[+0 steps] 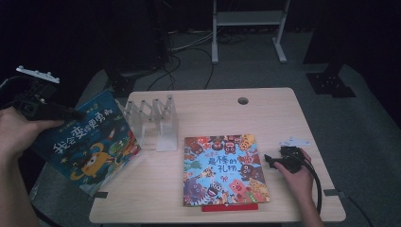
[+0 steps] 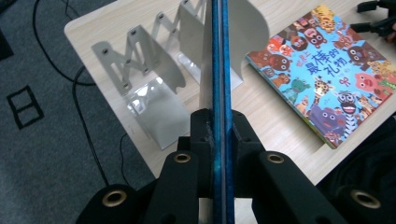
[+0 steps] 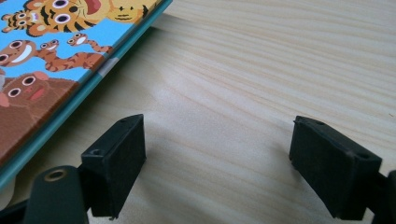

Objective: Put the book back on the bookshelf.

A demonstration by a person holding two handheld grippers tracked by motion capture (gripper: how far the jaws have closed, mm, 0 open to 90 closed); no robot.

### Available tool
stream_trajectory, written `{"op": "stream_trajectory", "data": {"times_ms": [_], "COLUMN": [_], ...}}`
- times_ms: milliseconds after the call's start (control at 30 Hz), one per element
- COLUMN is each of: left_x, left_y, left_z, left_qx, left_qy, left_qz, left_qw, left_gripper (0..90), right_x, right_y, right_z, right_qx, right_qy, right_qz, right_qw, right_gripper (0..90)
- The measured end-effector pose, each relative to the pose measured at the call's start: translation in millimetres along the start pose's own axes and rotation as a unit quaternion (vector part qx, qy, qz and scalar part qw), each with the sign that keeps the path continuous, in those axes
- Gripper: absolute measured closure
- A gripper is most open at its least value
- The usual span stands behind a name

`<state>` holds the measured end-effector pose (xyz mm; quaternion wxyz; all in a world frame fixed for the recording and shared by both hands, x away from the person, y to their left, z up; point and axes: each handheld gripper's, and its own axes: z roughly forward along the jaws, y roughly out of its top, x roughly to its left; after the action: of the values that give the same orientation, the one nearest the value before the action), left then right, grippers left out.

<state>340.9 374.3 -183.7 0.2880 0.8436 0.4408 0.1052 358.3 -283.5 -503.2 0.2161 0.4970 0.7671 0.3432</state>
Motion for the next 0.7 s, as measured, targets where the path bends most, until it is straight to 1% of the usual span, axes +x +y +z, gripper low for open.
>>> {"op": "stream_trajectory", "data": {"times_ms": [167, 333, 400, 500, 700], "left_x": [10.9, 20.2, 23.5, 27.5, 37.0], "left_y": [0.0, 4.8, 7.6, 13.6, 27.0], "left_z": [7.1, 17.5, 21.4, 26.9, 39.4], "left_qx": [0.000, 0.001, -0.003, -0.005, -0.002], "left_qy": [0.010, 0.032, 0.043, 0.053, 0.060], "left_qz": [-0.024, -0.046, -0.058, -0.069, -0.086], "left_qw": [0.9997, 0.9984, 0.9974, 0.9962, 0.9945], "left_gripper": [82.6, 82.5, 82.6, 82.5, 82.6], "right_x": [0.0, -0.1, -0.1, 0.0, -0.1], "right_y": [0.0, 0.0, 0.0, 0.0, 0.0], "right_z": [0.0, 0.0, 0.0, 0.0, 0.0], "right_qx": [0.000, 0.000, 0.000, 0.000, 0.000], "right_qy": [0.000, 0.000, 0.000, 0.000, 0.000], "right_qz": [0.000, -0.001, 0.000, 0.000, 0.000], "right_qw": [1.0000, 1.0000, 1.0000, 1.0000, 1.0000], "right_gripper": [17.6, 17.7, 17.7, 17.7, 17.7]}}
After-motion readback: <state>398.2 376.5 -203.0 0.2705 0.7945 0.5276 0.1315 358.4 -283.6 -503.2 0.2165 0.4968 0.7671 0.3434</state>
